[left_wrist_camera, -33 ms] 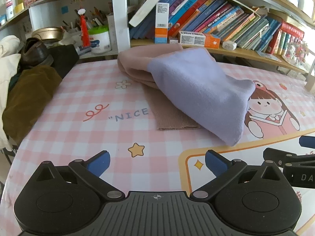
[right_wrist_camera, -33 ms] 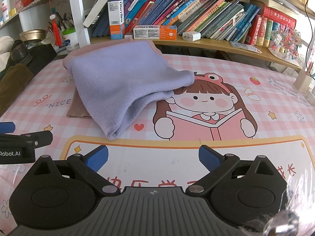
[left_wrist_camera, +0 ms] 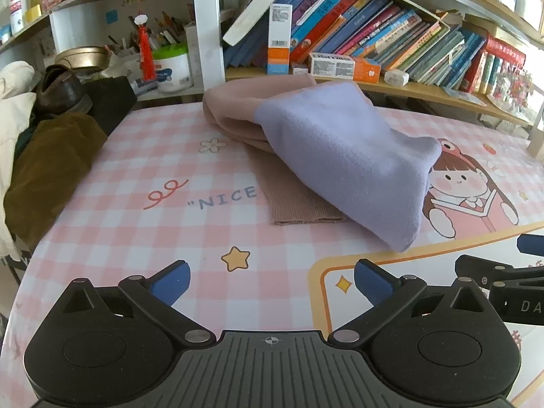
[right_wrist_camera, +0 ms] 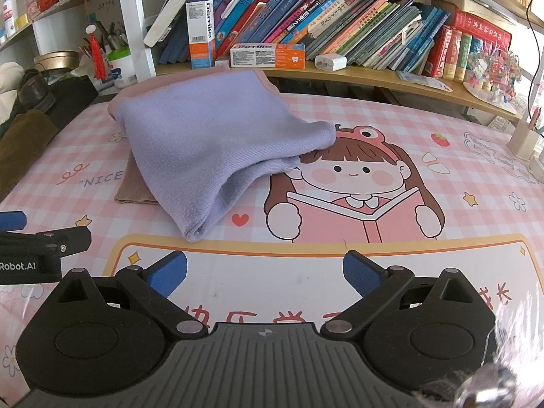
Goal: Fold clothes
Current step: 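Move both grippers toward the folded lavender-and-pink sweater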
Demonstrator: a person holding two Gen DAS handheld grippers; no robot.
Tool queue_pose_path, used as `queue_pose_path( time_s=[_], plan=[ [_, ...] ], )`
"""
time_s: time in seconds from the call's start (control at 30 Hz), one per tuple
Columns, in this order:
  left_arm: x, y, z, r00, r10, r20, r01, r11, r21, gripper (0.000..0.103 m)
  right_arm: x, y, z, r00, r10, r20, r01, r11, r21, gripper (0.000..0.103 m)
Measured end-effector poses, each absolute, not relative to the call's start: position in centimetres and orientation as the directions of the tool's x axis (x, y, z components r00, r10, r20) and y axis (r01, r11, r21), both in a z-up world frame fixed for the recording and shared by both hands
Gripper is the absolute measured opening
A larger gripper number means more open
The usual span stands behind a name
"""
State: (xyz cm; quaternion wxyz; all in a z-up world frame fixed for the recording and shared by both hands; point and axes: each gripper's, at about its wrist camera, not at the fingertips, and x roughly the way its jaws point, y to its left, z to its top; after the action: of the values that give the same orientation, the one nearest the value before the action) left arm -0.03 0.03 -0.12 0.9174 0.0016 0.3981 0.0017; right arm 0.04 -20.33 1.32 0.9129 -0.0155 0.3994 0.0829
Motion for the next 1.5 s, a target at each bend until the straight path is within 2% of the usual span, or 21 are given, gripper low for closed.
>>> queue_pose_path(
  time_s=[1.5],
  plan=[
    [-0.45, -0.37, -0.46, 0.663, 0.016, -0.748, 0.005, 1.000, 0.026, 0.103, 0.10, -20.72, 1.15, 0.662, 0.155, -0.734, -0.166, 0.984, 0.058, 0.099]
  ],
)
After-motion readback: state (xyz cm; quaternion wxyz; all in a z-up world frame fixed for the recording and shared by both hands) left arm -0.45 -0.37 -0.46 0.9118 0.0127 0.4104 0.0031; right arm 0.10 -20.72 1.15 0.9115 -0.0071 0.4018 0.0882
